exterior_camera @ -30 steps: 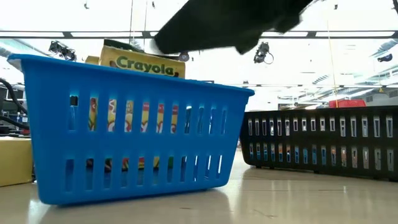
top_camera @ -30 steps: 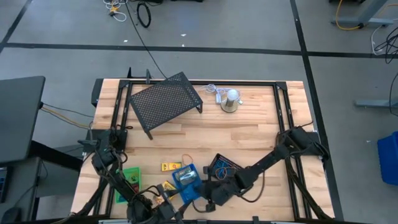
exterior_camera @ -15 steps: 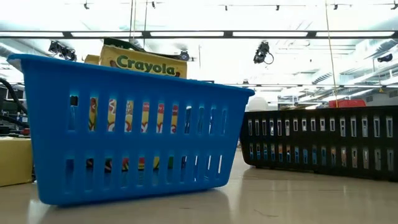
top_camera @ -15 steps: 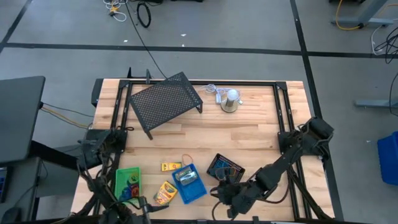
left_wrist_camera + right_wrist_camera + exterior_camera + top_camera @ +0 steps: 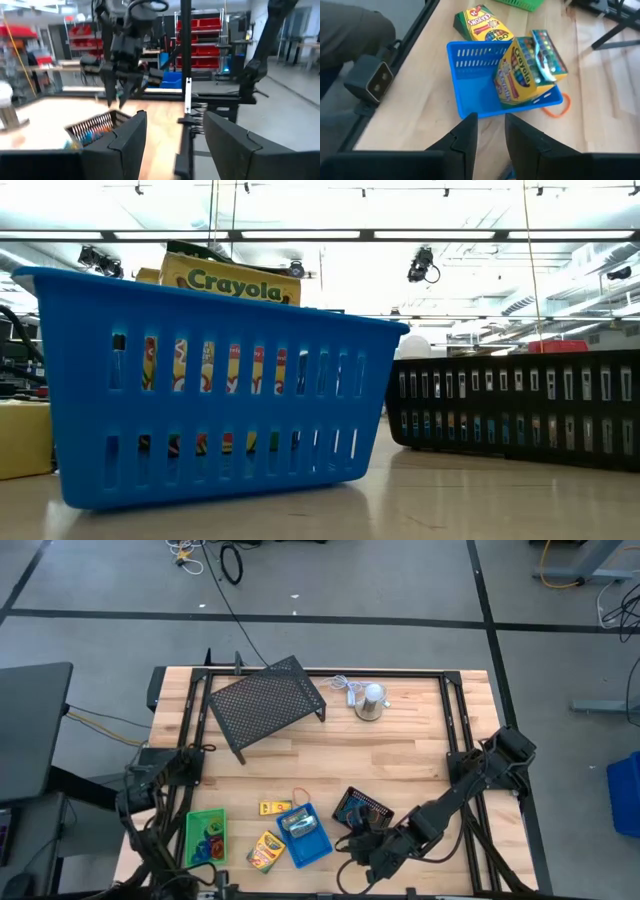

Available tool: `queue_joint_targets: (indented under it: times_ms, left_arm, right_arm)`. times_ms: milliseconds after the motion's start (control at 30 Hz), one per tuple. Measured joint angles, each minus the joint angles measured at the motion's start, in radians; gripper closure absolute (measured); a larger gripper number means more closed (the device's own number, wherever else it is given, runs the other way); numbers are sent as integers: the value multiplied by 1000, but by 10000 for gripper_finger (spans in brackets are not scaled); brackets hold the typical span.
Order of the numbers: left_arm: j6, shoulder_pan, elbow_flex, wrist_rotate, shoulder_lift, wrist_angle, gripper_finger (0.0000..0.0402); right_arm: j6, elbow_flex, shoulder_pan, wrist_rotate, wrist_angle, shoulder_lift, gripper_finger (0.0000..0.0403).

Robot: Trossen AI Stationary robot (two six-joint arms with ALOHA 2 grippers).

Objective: Pick & Place Office Desk Supplies
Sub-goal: Put the yellow crayon box into the blue bin

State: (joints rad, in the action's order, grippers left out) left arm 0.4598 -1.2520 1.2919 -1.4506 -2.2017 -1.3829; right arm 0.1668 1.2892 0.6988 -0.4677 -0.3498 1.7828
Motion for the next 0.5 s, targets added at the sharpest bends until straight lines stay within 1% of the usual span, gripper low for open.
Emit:
queue_joint_targets:
  times_ms: [67,100,133,167,200,233,267,300,367,433,467,500]
  left_arm:
    - [39,24,0,43,19,33,204]
    - [35,42,0,90,32,73,206]
    - [-3,68,0,159,48,144,208]
    - [-88,99,2,259,65,267,210]
    - [-208,141,3,393,87,423,212]
    - [-361,193,9,577,109,605,214]
    - [-483,250,28,766,116,764,217]
    - [-557,306,53,920,116,862,219]
    - [-612,395,82,1120,98,924,220]
    - [-561,453,97,1234,94,920,220]
    - [-538,467,100,1256,102,925,220]
    - [-523,472,100,1250,122,962,220]
  right_arm:
    - [-20,0,-12,1,4,0,296]
    - [-24,0,-18,2,5,0,296]
    - [-28,0,-22,4,7,0,296]
    - [-35,0,-26,7,8,0,296]
    - [-48,0,-32,19,8,0,295]
    - [-55,0,-37,33,7,0,295]
    - [-58,0,-42,47,6,0,295]
    - [-59,0,-46,57,3,0,295]
    - [-59,0,-52,64,-7,0,295]
    - [-54,0,-52,66,-31,0,295]
    - [-50,0,-51,66,-51,0,295]
    - [-39,0,-47,68,-73,0,295]
